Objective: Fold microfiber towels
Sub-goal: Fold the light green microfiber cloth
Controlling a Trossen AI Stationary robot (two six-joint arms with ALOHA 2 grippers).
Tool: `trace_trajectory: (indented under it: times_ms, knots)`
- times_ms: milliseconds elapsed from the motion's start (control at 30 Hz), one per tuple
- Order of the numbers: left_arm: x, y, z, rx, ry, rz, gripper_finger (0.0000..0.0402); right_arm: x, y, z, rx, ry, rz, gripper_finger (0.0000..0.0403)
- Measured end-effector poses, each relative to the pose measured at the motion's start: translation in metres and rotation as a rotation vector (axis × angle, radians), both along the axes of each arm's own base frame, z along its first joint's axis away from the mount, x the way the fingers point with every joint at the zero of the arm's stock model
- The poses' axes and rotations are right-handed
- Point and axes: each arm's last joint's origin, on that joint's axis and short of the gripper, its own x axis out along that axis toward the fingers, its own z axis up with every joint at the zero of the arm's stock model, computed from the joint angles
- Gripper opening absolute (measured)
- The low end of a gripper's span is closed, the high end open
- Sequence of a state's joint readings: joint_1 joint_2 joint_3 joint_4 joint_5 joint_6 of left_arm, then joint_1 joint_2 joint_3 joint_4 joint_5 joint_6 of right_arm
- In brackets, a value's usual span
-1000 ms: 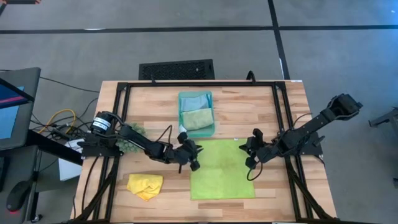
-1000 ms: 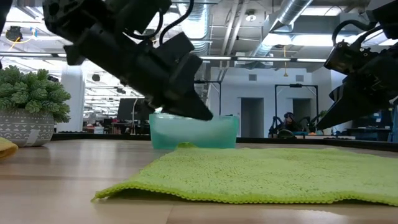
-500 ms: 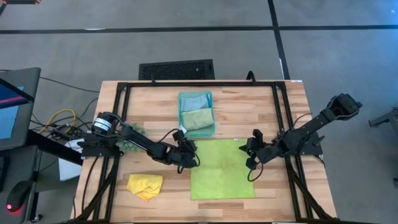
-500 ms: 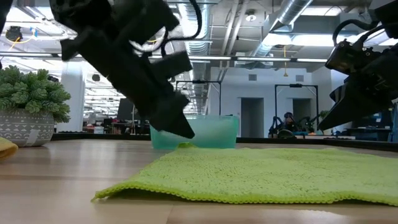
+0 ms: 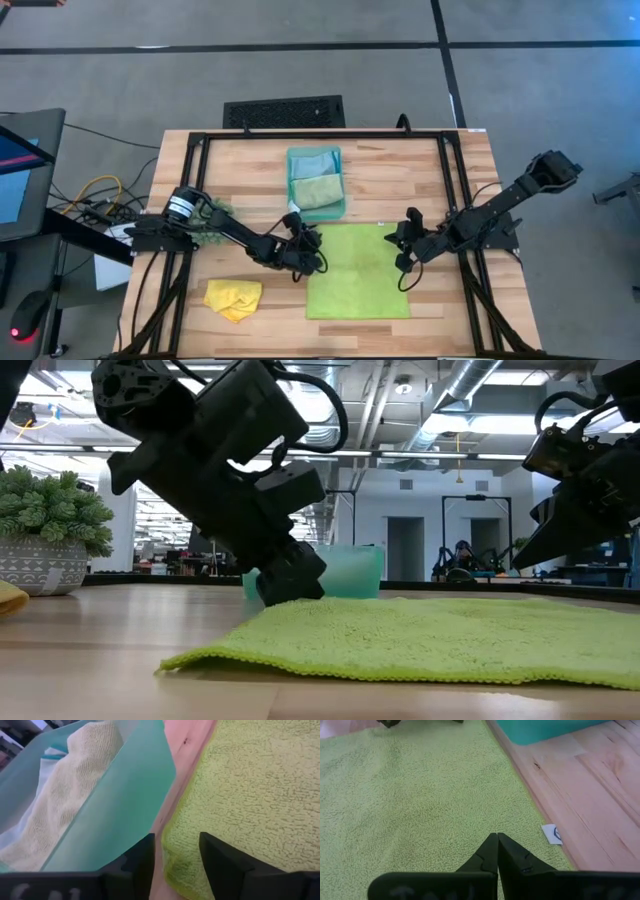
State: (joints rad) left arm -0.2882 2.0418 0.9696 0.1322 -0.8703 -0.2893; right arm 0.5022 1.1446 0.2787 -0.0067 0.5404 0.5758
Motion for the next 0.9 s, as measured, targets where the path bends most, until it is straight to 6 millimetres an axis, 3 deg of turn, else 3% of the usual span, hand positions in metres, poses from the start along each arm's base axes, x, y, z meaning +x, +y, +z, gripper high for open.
trace_trajectory:
  times_ms: [400, 633, 833, 900]
  knots:
    - [0.003, -0.001, 0.003, -0.007, 0.014, 0.015, 0.0009, 0.0, 0.001, 0.0, 0.011, 0.007, 0.013, 0.0027]
    - [0.0, -0.006, 0.008, 0.017, 0.013, 0.01, 0.0002, 0.0, 0.001, 0.0, 0.007, 0.008, 0.017, 0.0027]
    - [-0.004, -0.02, 0.04, 0.023, -0.066, -0.026, 0.0, -0.001, 0.0, -0.001, 0.005, 0.015, 0.017, 0.0027]
    - [-0.004, -0.021, 0.041, 0.023, -0.067, -0.032, 0.0001, -0.001, 0.001, -0.001, 0.008, 0.014, 0.015, 0.0027]
